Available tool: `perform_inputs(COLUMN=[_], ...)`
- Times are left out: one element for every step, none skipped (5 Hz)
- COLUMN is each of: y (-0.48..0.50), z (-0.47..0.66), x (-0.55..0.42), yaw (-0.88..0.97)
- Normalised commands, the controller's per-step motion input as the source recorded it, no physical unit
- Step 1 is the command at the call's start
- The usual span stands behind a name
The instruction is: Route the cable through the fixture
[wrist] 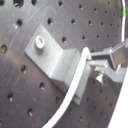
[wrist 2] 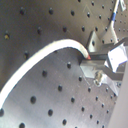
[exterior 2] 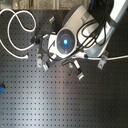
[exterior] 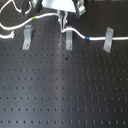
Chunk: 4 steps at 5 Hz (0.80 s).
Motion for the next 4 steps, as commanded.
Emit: perform_inputs(y=[0.028,0.222,0.266,0.236], z=[0.25,0.21,0.14,0.17], x=[-0.173,-0.202,-0.432,-0.419], yaw=[0.37,0.13,0.00,0.00])
